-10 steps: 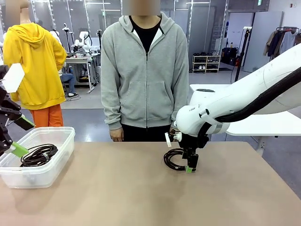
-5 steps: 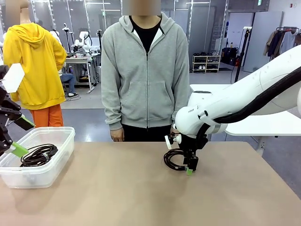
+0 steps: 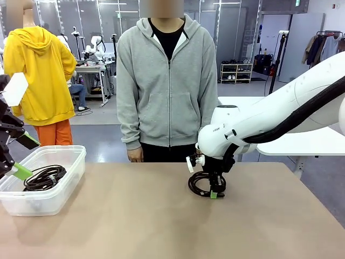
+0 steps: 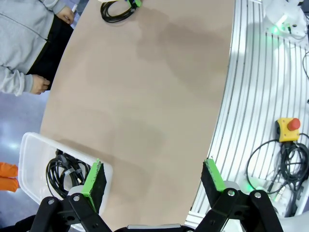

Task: Organize and store the cables.
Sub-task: Place the USB Extension Cable into the Organizing box.

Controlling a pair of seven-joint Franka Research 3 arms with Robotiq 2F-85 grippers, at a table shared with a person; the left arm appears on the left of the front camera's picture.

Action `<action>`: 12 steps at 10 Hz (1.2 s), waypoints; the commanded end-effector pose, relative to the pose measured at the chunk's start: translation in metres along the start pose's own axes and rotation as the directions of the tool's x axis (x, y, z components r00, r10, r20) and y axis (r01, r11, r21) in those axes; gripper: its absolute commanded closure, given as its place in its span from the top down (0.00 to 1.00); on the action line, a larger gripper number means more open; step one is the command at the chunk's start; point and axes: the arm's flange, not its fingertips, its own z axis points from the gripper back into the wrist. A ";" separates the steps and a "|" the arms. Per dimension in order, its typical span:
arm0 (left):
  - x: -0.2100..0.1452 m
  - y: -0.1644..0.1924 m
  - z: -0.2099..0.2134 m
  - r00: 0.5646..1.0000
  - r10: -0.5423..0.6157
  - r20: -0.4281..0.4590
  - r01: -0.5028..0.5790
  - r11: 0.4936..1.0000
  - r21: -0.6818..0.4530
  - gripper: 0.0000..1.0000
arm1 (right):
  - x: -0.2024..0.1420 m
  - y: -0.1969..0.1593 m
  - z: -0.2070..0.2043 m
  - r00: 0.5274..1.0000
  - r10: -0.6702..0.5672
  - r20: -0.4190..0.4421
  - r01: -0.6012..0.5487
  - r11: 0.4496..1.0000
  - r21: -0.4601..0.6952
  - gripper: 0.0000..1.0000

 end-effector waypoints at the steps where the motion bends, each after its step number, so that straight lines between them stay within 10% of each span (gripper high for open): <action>1: 0.001 -0.001 -0.002 1.000 0.014 0.004 -0.014 1.000 0.001 1.00 | 0.006 0.002 0.005 0.999 -0.031 -0.039 0.031 1.000 0.002 0.00; 8: 0.001 -0.001 -0.002 1.000 0.014 0.004 -0.014 1.000 0.001 1.00 | 0.061 0.031 0.108 0.998 -0.058 -0.017 0.056 0.996 -0.071 0.00; 12: 0.001 -0.001 -0.002 1.000 0.014 0.004 -0.014 1.000 0.001 1.00 | 0.148 0.063 0.096 0.998 -0.058 -0.001 0.058 0.996 -0.061 0.00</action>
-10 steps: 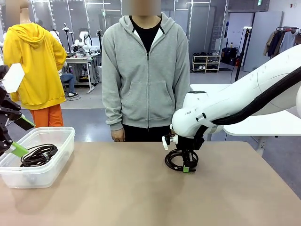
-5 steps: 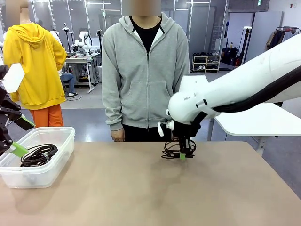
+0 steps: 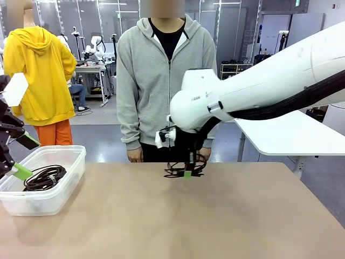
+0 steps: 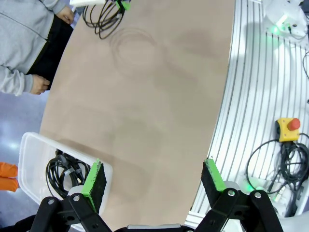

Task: Organize and store the cables.
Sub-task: Place the USB Extension Cable into the Organizing box.

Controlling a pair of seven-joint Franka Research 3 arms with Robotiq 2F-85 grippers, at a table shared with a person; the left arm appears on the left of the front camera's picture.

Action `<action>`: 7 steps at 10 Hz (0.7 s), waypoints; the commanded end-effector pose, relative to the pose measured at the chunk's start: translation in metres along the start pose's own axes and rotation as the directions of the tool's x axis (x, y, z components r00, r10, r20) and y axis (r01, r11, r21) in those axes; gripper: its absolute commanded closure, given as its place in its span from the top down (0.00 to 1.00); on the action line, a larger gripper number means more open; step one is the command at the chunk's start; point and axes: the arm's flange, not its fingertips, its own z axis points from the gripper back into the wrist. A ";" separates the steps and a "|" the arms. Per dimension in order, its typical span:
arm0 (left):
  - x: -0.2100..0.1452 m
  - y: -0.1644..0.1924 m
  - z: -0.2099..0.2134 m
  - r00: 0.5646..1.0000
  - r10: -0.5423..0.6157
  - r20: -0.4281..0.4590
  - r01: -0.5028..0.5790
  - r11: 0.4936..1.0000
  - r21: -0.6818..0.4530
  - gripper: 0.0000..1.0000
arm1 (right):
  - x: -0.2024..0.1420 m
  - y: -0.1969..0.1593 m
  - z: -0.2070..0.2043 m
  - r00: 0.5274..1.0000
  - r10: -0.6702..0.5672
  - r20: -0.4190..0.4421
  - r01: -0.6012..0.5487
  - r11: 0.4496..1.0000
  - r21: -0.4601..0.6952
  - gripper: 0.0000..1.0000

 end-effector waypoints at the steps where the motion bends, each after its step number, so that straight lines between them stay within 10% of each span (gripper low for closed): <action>1: 0.001 -0.001 -0.002 1.000 0.014 0.005 -0.014 1.000 0.001 1.00 | 0.036 0.011 -0.019 1.000 -0.019 0.002 0.019 1.000 -0.015 0.00; 7: 0.001 -0.001 -0.002 1.000 0.014 0.005 -0.014 1.000 0.001 1.00 | 0.085 0.038 -0.080 1.000 -0.017 -0.003 0.017 0.996 0.084 0.00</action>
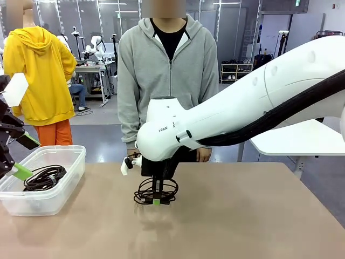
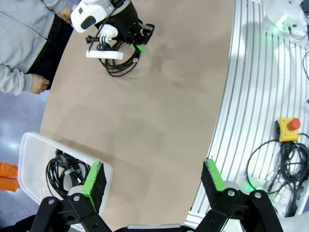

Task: Organize and store the cables.
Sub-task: Place the USB Extension Cable into the Organizing box.

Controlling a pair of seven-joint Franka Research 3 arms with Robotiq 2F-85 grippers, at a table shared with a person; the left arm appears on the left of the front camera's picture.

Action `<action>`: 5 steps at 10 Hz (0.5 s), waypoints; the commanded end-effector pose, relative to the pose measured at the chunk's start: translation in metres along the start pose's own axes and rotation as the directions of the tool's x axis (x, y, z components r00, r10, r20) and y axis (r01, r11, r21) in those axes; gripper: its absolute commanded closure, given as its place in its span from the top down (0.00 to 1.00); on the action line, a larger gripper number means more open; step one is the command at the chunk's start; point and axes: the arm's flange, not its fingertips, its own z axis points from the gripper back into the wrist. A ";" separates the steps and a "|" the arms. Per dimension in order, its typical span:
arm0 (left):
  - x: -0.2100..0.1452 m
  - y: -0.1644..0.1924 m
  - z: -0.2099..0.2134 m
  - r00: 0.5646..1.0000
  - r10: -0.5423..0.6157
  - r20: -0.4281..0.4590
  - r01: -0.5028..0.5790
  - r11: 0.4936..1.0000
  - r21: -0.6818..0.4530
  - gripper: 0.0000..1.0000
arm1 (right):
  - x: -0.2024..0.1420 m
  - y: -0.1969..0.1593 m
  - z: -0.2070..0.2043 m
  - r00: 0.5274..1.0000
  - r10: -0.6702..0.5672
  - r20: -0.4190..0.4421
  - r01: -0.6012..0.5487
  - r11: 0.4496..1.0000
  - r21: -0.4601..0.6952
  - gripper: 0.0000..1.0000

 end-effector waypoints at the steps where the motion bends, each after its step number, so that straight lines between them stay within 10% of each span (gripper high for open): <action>1: 0.001 -0.001 -0.002 1.000 0.014 0.005 -0.014 1.000 0.002 1.00 | 0.007 -0.001 -0.011 0.999 -0.021 -0.034 0.022 1.000 0.021 0.00; 2: 0.001 -0.001 -0.002 1.000 0.014 0.005 -0.014 1.000 0.002 1.00 | 0.004 -0.001 -0.015 0.999 -0.009 -0.041 0.011 0.999 0.052 0.00; 3: 0.001 -0.001 -0.002 1.000 0.014 0.005 -0.014 1.000 0.002 1.00 | 0.001 -0.003 -0.016 0.999 -0.005 -0.041 0.008 0.998 0.065 0.30; 5: 0.000 0.000 0.000 1.000 0.000 0.000 0.000 1.000 0.000 1.00 | -0.002 -0.003 -0.009 1.000 0.001 0.007 -0.001 0.998 0.068 0.60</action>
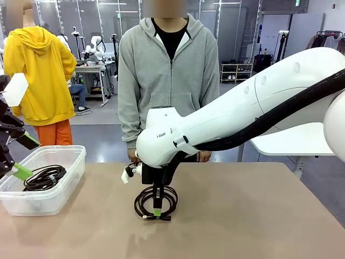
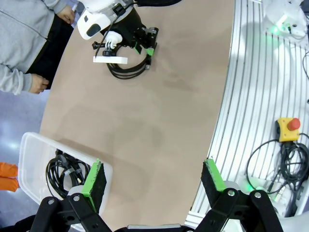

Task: Organize and store the cables.
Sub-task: Place the USB Extension Cable into the Organizing box.

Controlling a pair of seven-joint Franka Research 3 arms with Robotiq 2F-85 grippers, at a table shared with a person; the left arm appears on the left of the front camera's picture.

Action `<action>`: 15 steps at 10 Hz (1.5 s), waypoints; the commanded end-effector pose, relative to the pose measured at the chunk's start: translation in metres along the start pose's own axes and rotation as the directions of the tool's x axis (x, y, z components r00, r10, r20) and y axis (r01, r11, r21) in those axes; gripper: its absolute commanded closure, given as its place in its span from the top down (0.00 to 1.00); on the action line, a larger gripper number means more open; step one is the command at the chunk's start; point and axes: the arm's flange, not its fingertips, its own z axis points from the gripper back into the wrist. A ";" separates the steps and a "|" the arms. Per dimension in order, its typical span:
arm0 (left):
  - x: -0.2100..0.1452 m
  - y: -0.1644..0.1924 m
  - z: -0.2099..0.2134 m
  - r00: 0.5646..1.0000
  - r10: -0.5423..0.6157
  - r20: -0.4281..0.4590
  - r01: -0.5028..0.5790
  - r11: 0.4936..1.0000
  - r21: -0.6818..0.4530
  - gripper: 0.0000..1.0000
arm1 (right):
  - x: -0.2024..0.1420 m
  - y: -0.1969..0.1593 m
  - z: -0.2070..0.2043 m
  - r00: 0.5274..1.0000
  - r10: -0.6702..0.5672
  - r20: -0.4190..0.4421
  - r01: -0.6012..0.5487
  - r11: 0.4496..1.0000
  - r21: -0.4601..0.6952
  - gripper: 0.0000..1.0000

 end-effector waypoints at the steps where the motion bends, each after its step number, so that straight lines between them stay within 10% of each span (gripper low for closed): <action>1: 0.009 -0.004 -0.004 0.996 -0.058 -0.068 0.055 0.997 -0.049 1.00 | -0.005 0.003 0.015 0.999 -0.003 0.045 0.003 1.000 0.012 0.73; 3: 0.035 0.001 -0.035 0.992 -0.105 -0.064 0.096 0.986 -0.136 1.00 | -0.027 0.006 0.039 0.991 -0.032 0.132 0.033 0.999 -0.006 1.00; 8: 0.095 0.009 -0.125 0.980 -0.186 -0.068 0.169 0.965 -0.202 1.00 | -0.182 0.020 0.137 0.888 -0.026 0.459 0.024 1.000 0.010 1.00; 15: 0.154 0.013 -0.244 0.964 -0.186 -0.190 0.142 0.964 -0.225 1.00 | -0.391 0.076 0.129 0.653 -0.183 0.735 0.295 0.955 -0.024 1.00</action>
